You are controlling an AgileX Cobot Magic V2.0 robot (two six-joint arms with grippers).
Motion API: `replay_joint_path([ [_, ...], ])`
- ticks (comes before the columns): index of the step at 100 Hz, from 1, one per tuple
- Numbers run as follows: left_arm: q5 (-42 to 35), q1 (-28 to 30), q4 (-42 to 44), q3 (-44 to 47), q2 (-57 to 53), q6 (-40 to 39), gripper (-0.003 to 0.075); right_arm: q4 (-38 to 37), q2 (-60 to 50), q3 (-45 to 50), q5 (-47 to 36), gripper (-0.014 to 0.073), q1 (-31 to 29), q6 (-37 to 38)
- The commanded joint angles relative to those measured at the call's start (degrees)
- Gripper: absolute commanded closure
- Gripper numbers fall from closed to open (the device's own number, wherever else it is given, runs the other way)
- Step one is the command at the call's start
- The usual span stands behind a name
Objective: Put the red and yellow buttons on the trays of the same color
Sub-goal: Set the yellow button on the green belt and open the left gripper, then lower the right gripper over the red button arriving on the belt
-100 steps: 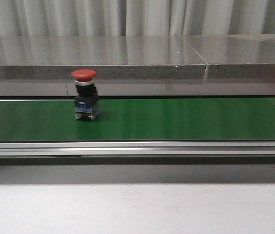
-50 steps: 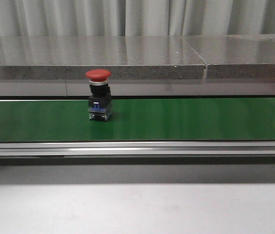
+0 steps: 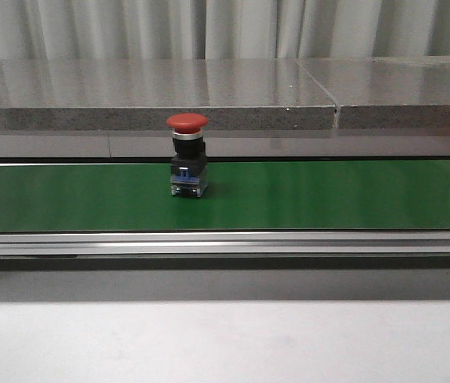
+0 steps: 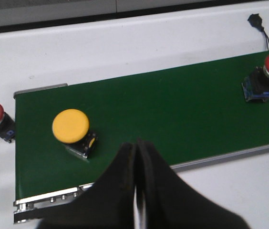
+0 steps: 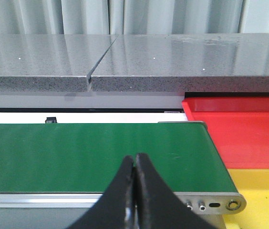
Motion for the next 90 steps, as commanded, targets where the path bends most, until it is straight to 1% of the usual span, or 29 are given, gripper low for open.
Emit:
replay_joint_path([
  [1, -5.1, -0.4, -0.4, 2.0, -5.5, 0.0, 0.0741, -0.5, -0.6, -0.8, -4.5, 0.0661, -0.2, -0.4],
  [29, -5.2, -0.4, -0.8, 13.0, -23.3, 0.0, 0.0741, -0.5, -0.6, -0.8, -4.9, 0.0661, -0.2, -0.4],
  [41, -5.0, -0.4, -1.0, 16.4, -28.6, 0.0, 0.0741, -0.5, -0.6, -0.8, -6.3, 0.0661, -0.2, -0.4],
  [49, -5.0, -0.4, -1.0, 17.7, -31.7, 0.0, 0.0741, -0.2, -0.5, -1.1, -5.1, 0.0661, -0.2, -0.4],
  [57, -4.9, -0.4, -0.6, 18.1, -33.6, 0.0, 0.0741, -0.1, 0.1, -3.0, 0.2, 0.0661, -0.1, -0.4],
  [62, -4.8, -0.4, -0.6, 18.1, -34.3, 0.0, 0.0741, -0.1, 1.1, -4.6, 2.1, 0.0661, -0.1, -0.4],
  [74, -4.7, -0.4, -0.6, 18.2, -34.4, 0.0, 0.0741, -0.1, 5.6, -9.3, 4.2, 0.0661, -0.1, -0.4],
  [90, -4.7, -0.4, -0.6, 18.3, -34.4, 0.0, 0.0741, -0.1, 13.0, -15.3, 4.4, 0.0661, -0.1, -0.4],
])
